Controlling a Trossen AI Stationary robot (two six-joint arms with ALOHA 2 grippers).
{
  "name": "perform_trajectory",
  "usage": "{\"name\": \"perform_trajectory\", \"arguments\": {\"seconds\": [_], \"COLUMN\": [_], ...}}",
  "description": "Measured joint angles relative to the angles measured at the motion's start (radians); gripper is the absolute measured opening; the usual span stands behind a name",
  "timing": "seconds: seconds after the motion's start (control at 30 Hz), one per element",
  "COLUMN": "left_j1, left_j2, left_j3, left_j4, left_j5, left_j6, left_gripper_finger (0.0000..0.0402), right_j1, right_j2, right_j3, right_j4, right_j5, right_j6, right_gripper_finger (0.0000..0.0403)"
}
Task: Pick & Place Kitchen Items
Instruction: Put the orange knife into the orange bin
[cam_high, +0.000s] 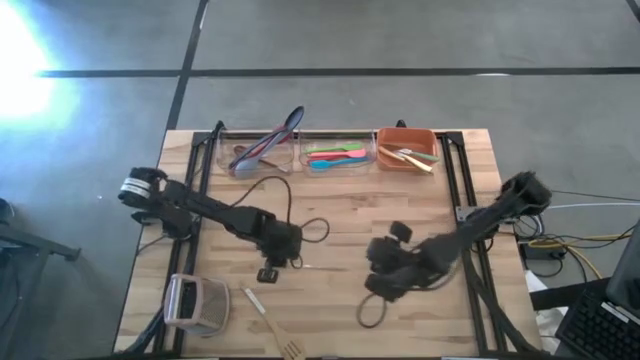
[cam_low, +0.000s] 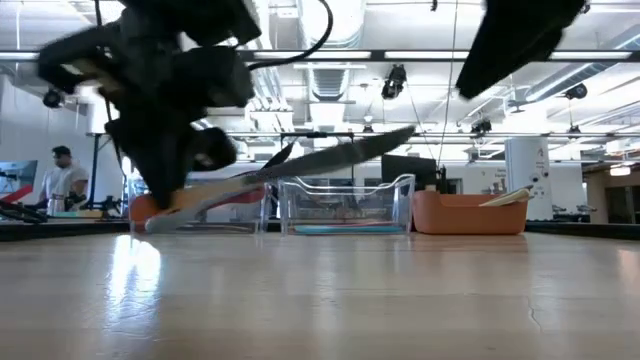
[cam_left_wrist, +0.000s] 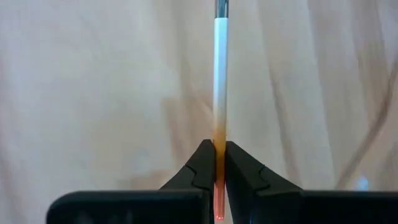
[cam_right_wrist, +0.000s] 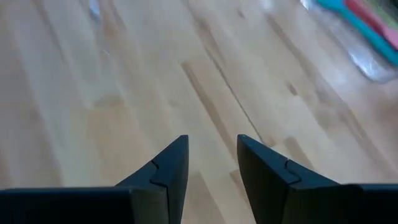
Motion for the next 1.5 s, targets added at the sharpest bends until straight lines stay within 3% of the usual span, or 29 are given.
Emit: {"name": "perform_trajectory", "arguments": {"seconds": [0.2, 0.43, 0.63, 0.87, 0.97, 1.2, 1.5], "left_j1": [0.051, 0.106, 0.135, 0.139, 0.139, 0.139, 0.139], "left_j2": [-0.056, -0.072, -0.08, -0.09, -0.09, -0.089, -0.089], "left_j3": [0.0, -0.001, -0.001, -0.001, -0.001, -0.001, -0.001], "left_j4": [0.166, 0.364, 0.481, 0.656, 0.73, 0.798, 0.85], "left_j5": [-0.041, -0.054, -0.05, -0.046, -0.046, -0.048, -0.042], "left_j6": [-0.005, -0.01, -0.01, -0.025, -0.026, -0.022, -0.021], "left_gripper_finger": [0.002, 0.002, 0.002, 0.002, 0.002, 0.002, 0.002], "right_j1": [0.084, 0.106, 0.106, 0.08, 0.065, 0.015, -0.056], "right_j2": [-0.18, -0.243, -0.243, -0.243, -0.242, -0.24, -0.24], "right_j3": [-0.237, -0.421, -0.439, -0.439, -0.439, -0.439, -0.439], "right_j4": [0.31, 0.647, 0.734, 0.765, 0.858, 1.142, 1.361], "right_j5": [0.164, 0.266, 0.391, 0.481, 0.532, 0.501, 0.358], "right_j6": [0.019, -0.079, -0.14, -0.15, -0.246, -0.557, -0.717], "right_gripper_finger": [0.0128, 0.0128, 0.0139, 0.0199, 0.0224, 0.025, 0.0239]}}
